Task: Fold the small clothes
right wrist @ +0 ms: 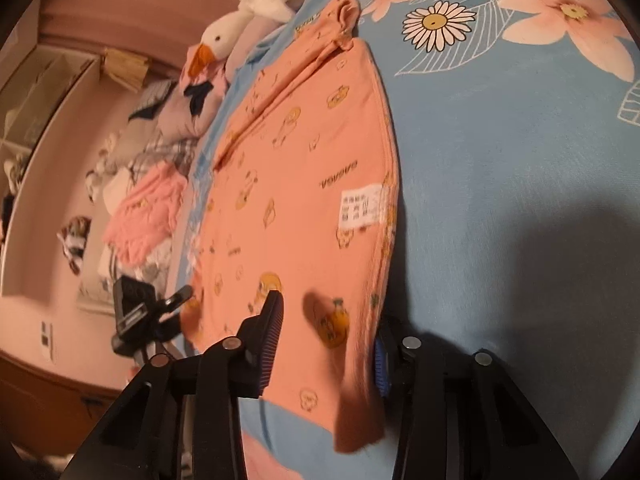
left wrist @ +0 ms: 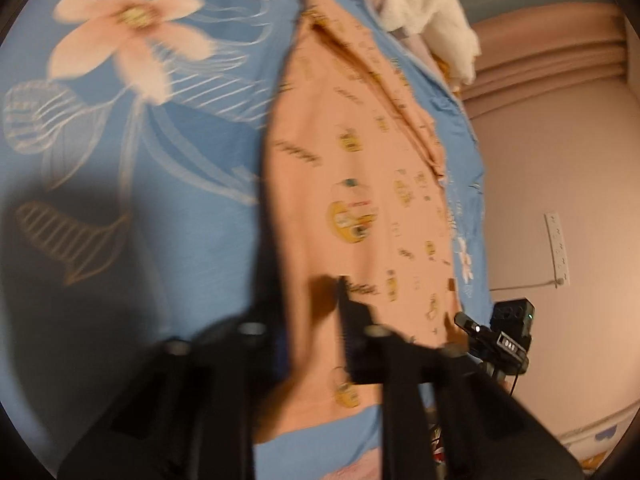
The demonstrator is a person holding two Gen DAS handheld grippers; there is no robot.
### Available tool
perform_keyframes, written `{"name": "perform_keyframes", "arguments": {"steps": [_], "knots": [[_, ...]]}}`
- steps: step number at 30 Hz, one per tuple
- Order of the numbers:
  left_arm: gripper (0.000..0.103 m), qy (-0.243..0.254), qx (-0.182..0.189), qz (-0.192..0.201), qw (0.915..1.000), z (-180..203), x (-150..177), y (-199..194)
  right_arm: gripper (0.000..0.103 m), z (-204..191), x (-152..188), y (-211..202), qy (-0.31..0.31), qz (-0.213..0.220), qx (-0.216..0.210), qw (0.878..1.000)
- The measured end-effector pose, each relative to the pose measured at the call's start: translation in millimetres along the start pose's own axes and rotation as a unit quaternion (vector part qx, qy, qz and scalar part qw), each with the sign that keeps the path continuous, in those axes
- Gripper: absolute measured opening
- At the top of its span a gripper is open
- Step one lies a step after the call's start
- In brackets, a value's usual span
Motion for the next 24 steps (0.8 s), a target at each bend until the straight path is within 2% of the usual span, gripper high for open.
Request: {"name": "perform_keyframes", "arguments": {"steps": [3,4,7,11,14,17,21,24], "knots": [[0.002,-0.005,0.003,0.003,1.0000,-2.4,2.4,-3.9,0.016,0.8,8.4,-0.8,-0.027,-0.001,0.029,0.999],[0.002,-0.001,0.002,0.003,1.0000,-0.5,2.4,-3.6,0.012,1.1,9.3,0.1,-0.028,-0.002,0.029,0.999],[0.002,-0.011,0.034,0.012,0.9993,8.3,-3.1,-3.6,0.009,-3.6,7.4,1.0,-0.021,-0.003,0.005,1.000],[0.002,-0.022,0.123,0.052,0.9907,30.5,-20.2,-17.2,0.008,-30.5,-7.6,-12.9,-0.014,0.028,-0.095,0.995],[0.002,-0.017,0.161,0.075,0.9839,45.5,-38.6,-26.2,0.008,-47.6,-26.4,-21.5,-0.017,0.050,-0.143,0.988],[0.002,-0.013,0.184,0.092,0.9786,56.6,-59.9,-28.3,0.008,-61.8,-49.5,-22.7,-0.020,0.071,-0.168,0.983],[0.002,-0.020,0.203,0.111,0.9727,63.2,-95.7,-25.5,0.008,-74.8,-85.6,-16.5,-0.024,0.090,-0.175,0.980],[0.002,-0.022,0.196,0.126,0.9723,62.7,-129.7,-23.9,0.008,-88.6,-117.7,-14.1,-0.031,0.105,-0.180,0.978]]}}
Point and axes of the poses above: each gripper's, at about its wrist camera, not at the fingertips, and y roughly the way its jaws point, z to its right, x to its underside, the point moved 8 cm from there along y, roughly the way its jaws point, and after that the axes turned 9 degrees about y, right-handed, at the moved point
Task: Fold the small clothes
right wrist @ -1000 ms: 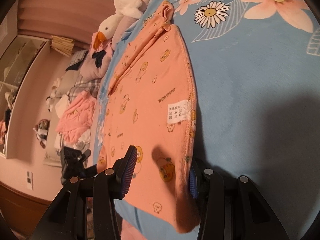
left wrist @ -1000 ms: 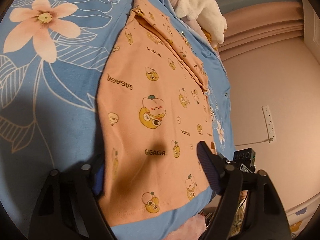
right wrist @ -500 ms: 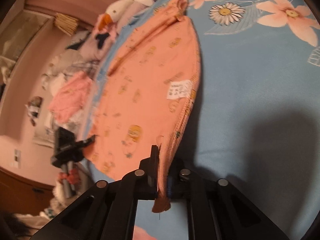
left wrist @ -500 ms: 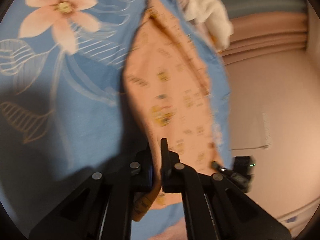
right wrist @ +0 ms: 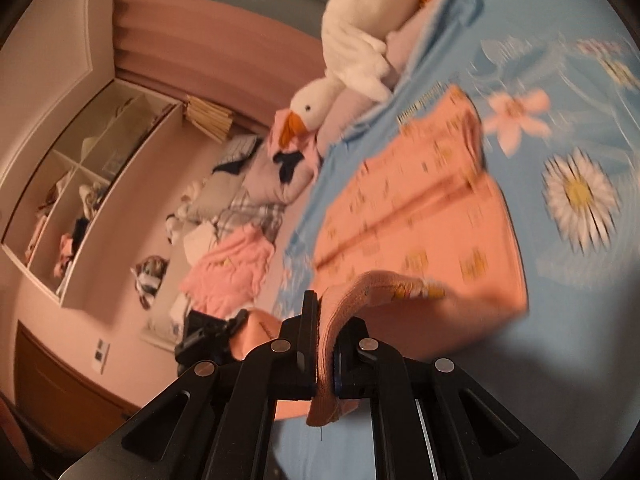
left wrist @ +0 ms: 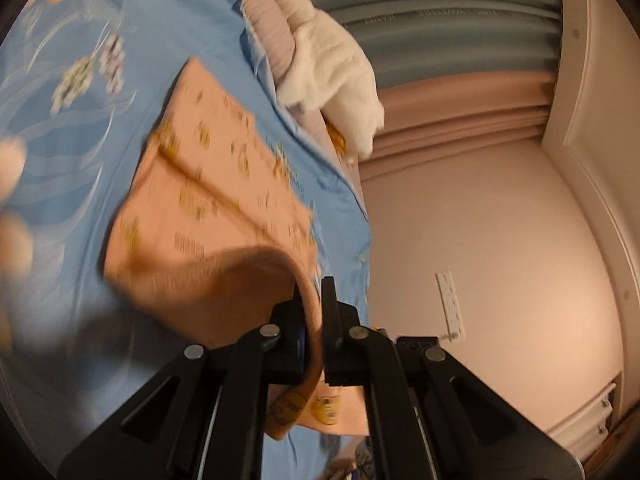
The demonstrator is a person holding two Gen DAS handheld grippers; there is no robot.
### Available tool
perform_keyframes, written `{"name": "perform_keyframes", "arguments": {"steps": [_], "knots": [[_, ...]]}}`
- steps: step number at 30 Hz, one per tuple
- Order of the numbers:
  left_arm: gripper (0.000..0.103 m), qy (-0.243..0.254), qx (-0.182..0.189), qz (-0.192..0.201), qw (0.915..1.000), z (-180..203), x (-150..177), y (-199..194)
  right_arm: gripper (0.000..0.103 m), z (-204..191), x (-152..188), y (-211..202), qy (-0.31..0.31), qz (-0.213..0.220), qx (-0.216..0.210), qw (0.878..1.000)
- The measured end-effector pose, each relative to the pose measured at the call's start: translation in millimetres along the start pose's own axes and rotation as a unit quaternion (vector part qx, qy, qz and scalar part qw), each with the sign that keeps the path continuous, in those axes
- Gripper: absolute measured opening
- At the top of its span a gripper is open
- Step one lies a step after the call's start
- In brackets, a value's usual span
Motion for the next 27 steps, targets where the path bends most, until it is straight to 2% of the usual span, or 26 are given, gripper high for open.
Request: {"name": "perform_keyframes", "arguments": {"steps": [2,7,13,20,23,24,25,27], "knots": [[0.002,0.007,-0.006,0.012,0.9999,-0.8,-24.5,9.0,0.008,-3.6,-26.9,8.4,-0.005,0.012,-0.004,1.000],[0.002,0.005,-0.022,0.040,0.9990,-19.4,-83.0,38.5,0.008,5.2,-83.1,32.6,-0.005,0.037,0.016,0.999],[0.002,-0.021,-0.043,0.058,0.9972,-54.0,-128.1,73.1,0.008,38.7,-136.3,66.8,0.030,0.051,0.050,0.997],[0.002,-0.034,-0.115,0.057,0.9912,-102.0,-158.6,106.3,0.008,90.8,-168.7,100.7,0.080,0.053,0.114,0.989],[0.003,-0.042,-0.162,0.055,0.9844,-123.7,-166.9,112.4,0.009,109.7,-175.7,107.5,0.107,0.050,0.140,0.983],[0.003,-0.039,-0.178,0.047,0.9821,-128.8,-167.6,113.4,0.017,113.7,-176.8,107.4,0.115,0.048,0.145,0.982],[0.007,-0.037,-0.195,0.039,0.9794,-132.7,-167.5,114.5,0.030,117.3,-177.5,105.5,0.124,0.046,0.150,0.980],[0.021,-0.027,-0.218,0.028,0.9752,-136.0,-167.1,111.8,0.038,119.1,-179.3,96.1,0.137,0.047,0.138,0.980]]}}
Point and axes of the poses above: each gripper's, at about its wrist camera, not at the fingertips, and y roughly the way its jaws point, z to its right, x to its underside, the point moved 8 cm from there along y, roughly the way its jaws point, and after that the axes turned 9 degrees about y, right-handed, at the moved point
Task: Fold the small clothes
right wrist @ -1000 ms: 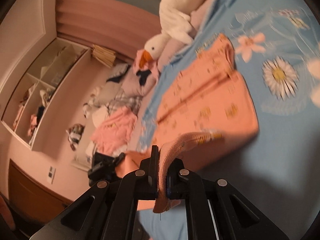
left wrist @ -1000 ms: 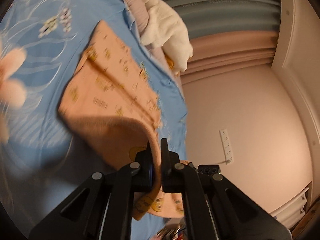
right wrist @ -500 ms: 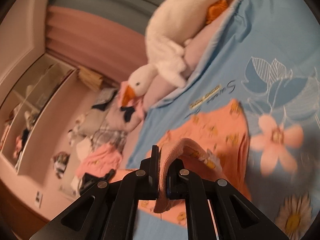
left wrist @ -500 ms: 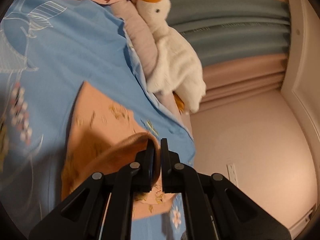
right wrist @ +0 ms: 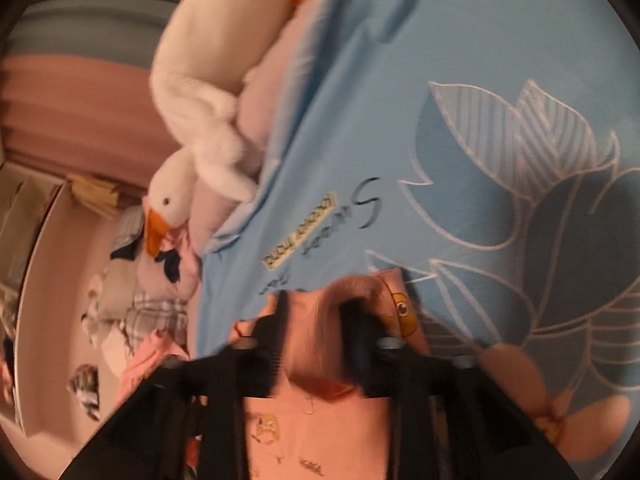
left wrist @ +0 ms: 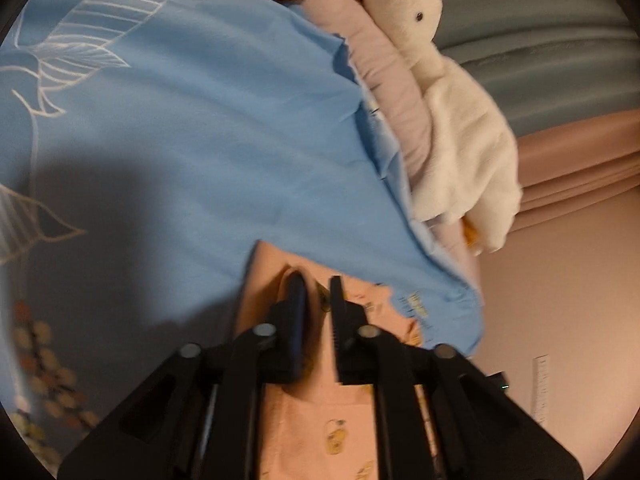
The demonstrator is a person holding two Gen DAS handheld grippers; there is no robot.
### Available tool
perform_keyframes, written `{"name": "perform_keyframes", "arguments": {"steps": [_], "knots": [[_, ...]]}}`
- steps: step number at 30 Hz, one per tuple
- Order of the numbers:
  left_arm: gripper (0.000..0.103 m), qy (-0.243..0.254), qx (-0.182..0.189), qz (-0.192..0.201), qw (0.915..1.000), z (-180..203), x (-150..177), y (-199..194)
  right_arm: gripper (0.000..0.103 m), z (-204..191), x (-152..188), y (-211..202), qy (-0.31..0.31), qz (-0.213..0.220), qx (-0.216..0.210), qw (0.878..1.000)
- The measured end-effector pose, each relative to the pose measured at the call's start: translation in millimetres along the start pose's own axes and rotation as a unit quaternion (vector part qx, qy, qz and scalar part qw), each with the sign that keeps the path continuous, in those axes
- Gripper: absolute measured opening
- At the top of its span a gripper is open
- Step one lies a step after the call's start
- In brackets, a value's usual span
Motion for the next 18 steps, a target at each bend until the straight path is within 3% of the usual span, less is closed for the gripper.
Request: {"name": "perform_keyframes", "arguments": {"steps": [3,6,9,13,15,16,18], "knots": [[0.038,0.042,-0.034,0.027,0.9981,0.7,-3.2,-28.4,0.039,-2.6,1.5,-27.9,-0.035,0.024,0.012,0.999],[0.037,0.092,-0.028,0.037,0.9946,15.2,2.6,-53.7,0.039,-21.6,21.4,-51.2,-0.135,0.034,0.029,0.990],[0.034,0.174,-0.038,0.002,0.9840,38.7,30.8,-56.1,0.039,-43.1,58.1,-54.7,-0.243,0.012,0.049,0.969],[0.022,0.251,-0.017,-0.077,0.9647,68.2,85.0,-32.8,0.016,-53.3,102.6,-21.6,-0.327,-0.050,0.096,0.939],[0.021,0.275,-0.047,-0.109,0.9539,67.2,102.5,-14.2,0.013,-45.5,114.6,-0.4,-0.346,-0.076,0.150,0.923],[0.021,0.293,-0.081,-0.120,0.9450,61.4,107.8,-3.4,0.013,-41.9,115.5,5.8,-0.353,-0.077,0.170,0.917],[0.013,0.297,-0.105,-0.124,0.9410,54.2,106.2,8.0,0.013,-34.1,110.3,16.2,-0.361,-0.071,0.207,0.907]]}}
Point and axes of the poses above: each gripper's, at about its wrist camera, not at the fingertips, and y roughly the way its jaws point, z to its right, x to its underside, the point moved 8 cm from there along y, roughly the way its jaws point, and after that the axes turned 9 degrees about y, right-handed, at the moved point
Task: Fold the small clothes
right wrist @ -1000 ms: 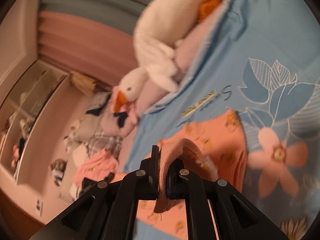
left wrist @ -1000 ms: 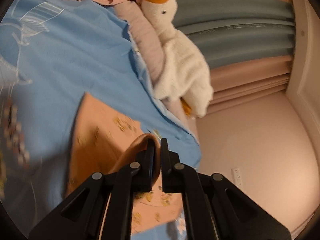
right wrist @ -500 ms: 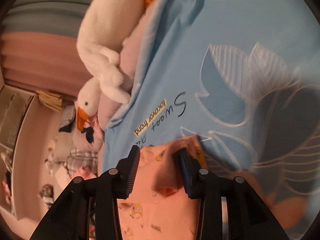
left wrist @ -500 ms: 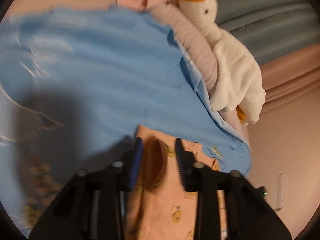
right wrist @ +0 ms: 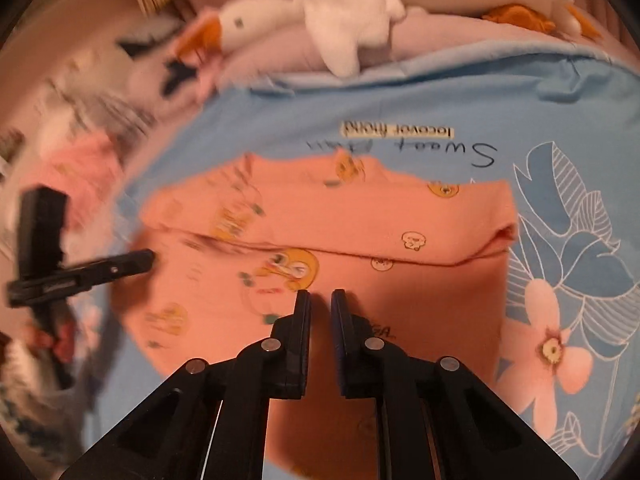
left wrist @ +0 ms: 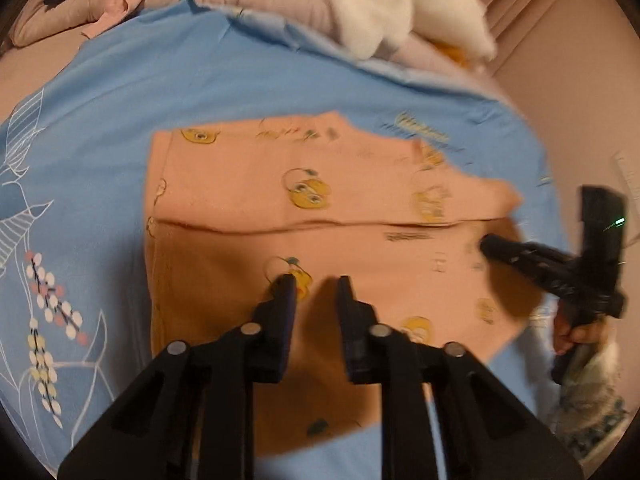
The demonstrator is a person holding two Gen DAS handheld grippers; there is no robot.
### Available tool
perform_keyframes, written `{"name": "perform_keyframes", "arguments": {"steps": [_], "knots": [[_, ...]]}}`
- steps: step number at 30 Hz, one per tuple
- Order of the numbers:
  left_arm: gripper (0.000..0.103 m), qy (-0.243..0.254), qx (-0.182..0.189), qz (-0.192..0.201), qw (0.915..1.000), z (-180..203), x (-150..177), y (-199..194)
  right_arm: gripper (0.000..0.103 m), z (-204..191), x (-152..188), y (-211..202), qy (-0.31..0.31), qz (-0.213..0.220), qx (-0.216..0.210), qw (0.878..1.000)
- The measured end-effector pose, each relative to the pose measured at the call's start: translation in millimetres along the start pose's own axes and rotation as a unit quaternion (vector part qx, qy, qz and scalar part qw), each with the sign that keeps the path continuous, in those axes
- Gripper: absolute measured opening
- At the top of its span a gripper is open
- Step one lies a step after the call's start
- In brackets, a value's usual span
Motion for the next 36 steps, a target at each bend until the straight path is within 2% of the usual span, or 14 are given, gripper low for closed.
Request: {"name": "perform_keyframes", "arguments": {"steps": [4,7,10,13,15,17,20,23,26,28,31,34,36], "knots": [[0.013,-0.020,-0.015,0.029,0.9993,-17.7,-31.8,6.8,0.013,5.5,-27.4,9.6,0.015,0.014,0.017,1.000],[0.013,-0.035,-0.052,0.044,0.9971,-36.5,-60.7,16.9,0.013,13.4,-58.2,12.9,0.034,0.044,0.032,0.998],[0.013,-0.081,-0.049,0.072,0.9929,-50.4,-80.8,14.0,0.013,24.1,-81.4,12.9,0.071,0.071,0.028,0.995],[0.014,-0.104,-0.047,0.114,0.9870,-59.2,-91.6,-3.5,0.013,27.7,-91.8,-5.1,0.093,0.119,0.015,0.988],[0.015,-0.112,-0.037,0.122,0.9854,-60.2,-90.5,-15.2,0.013,26.9,-89.9,-16.8,0.093,0.133,0.005,0.987],[0.015,-0.093,-0.031,0.113,0.9887,-53.5,-80.7,-21.8,0.013,19.7,-84.5,-18.0,0.082,0.126,0.002,0.989],[0.015,-0.046,-0.031,0.079,0.9953,-32.7,-56.3,-18.5,0.013,6.3,-63.8,-13.8,0.034,0.092,0.017,0.995],[0.015,0.003,-0.038,0.043,0.9983,-16.7,-17.6,-18.2,0.013,0.1,-31.1,-9.9,-0.018,0.059,0.054,0.997],[0.015,0.051,-0.048,0.018,0.9974,-5.3,22.0,-24.2,0.013,0.9,4.8,-10.0,-0.064,0.036,0.108,0.991],[0.015,0.060,-0.038,0.014,0.9974,-1.6,43.8,-32.6,0.013,8.0,30.8,-16.1,-0.087,0.019,0.135,0.987],[0.015,0.048,-0.021,-0.007,0.9986,-4.6,67.3,-40.4,0.013,18.7,58.5,-33.1,-0.087,0.004,0.134,0.987],[0.015,0.038,-0.010,0.001,0.9992,-7.7,75.7,-50.9,0.014,26.8,70.5,-48.2,-0.089,-0.009,0.138,0.986],[0.016,0.027,-0.002,0.009,0.9996,-8.5,76.4,-59.5,0.018,35.6,75.0,-52.6,-0.080,-0.028,0.155,0.984]]}}
Point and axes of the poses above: each gripper's, at about its wrist camera, not at the fingertips, and y roughly the way its jaws point, z to its right, x to its underside, the point moved 8 cm from there along y, roughly the way its jaws point, and after that the axes turned 9 degrees about y, right-handed, at the moved point
